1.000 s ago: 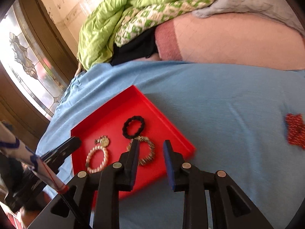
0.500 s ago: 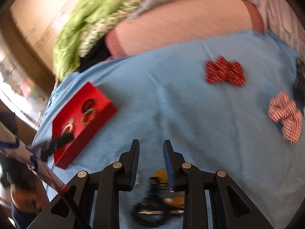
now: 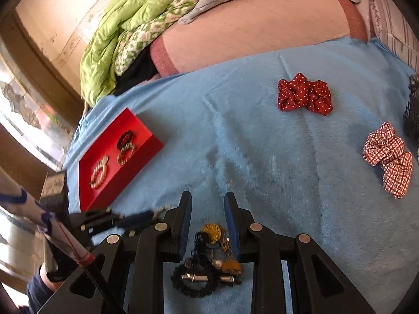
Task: Organize jewelry
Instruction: 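Grasp the white bead bracelet with the left tool while the right tool grasps the black tie with gold pendant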
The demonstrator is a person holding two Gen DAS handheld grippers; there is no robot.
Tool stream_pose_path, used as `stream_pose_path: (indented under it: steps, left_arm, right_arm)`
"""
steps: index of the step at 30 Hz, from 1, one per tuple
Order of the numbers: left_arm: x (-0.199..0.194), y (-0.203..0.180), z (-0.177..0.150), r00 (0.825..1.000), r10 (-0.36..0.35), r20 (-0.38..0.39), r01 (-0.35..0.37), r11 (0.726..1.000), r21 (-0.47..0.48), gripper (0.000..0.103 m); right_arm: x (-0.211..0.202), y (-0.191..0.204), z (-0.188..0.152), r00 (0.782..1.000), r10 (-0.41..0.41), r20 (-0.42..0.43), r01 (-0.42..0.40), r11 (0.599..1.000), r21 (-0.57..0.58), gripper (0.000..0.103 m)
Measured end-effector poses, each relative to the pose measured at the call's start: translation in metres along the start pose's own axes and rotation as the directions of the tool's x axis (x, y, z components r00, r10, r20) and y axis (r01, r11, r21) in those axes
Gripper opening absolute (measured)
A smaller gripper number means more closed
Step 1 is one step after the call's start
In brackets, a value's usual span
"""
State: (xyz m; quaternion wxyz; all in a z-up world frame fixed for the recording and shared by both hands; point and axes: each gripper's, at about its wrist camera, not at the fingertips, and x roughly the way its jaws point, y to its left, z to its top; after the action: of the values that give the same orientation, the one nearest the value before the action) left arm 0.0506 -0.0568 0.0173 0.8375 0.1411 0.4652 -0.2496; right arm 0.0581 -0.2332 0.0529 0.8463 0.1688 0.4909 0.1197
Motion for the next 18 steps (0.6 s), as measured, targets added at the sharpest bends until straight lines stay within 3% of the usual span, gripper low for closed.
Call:
stream_pose_path:
  steps: [3, 8, 11, 14, 17, 18]
  left_arm:
    - [0.004, 0.000, 0.007, 1.000, 0.015, 0.011, -0.015, 1.000, -0.009, 0.014]
    - [0.005, 0.014, 0.006, 0.998, -0.055, 0.003, 0.055, 0.997, -0.062, 0.014]
    - [0.006, 0.014, 0.004, 0.997, -0.081, 0.005, 0.081, 0.995, -0.051, 0.020]
    - [0.007, 0.007, 0.004, 0.998, -0.056, 0.012, 0.056, 0.998, -0.029, 0.022]
    - [0.009, 0.000, 0.008, 0.999, 0.016, 0.036, -0.015, 1.000, -0.018, 0.005]
    - [0.009, 0.000, 0.009, 0.999, 0.021, 0.042, -0.020, 1.000, -0.025, 0.005]
  right_arm:
    - [0.001, 0.001, -0.004, 1.000, -0.017, -0.013, 0.017, 1.000, -0.022, 0.028]
    - [-0.004, -0.004, -0.004, 1.000, -0.021, -0.008, 0.021, 1.000, -0.021, 0.028]
    - [-0.005, -0.003, -0.004, 1.000, -0.020, -0.009, 0.020, 1.000, -0.024, 0.028]
    - [-0.004, 0.000, -0.005, 1.000, -0.025, -0.017, 0.025, 0.999, -0.037, 0.028]
    - [-0.001, 0.002, -0.006, 0.999, -0.031, -0.028, 0.029, 0.998, -0.049, 0.028]
    - [0.000, 0.002, -0.007, 0.999, -0.035, -0.032, 0.034, 0.998, -0.054, 0.028]
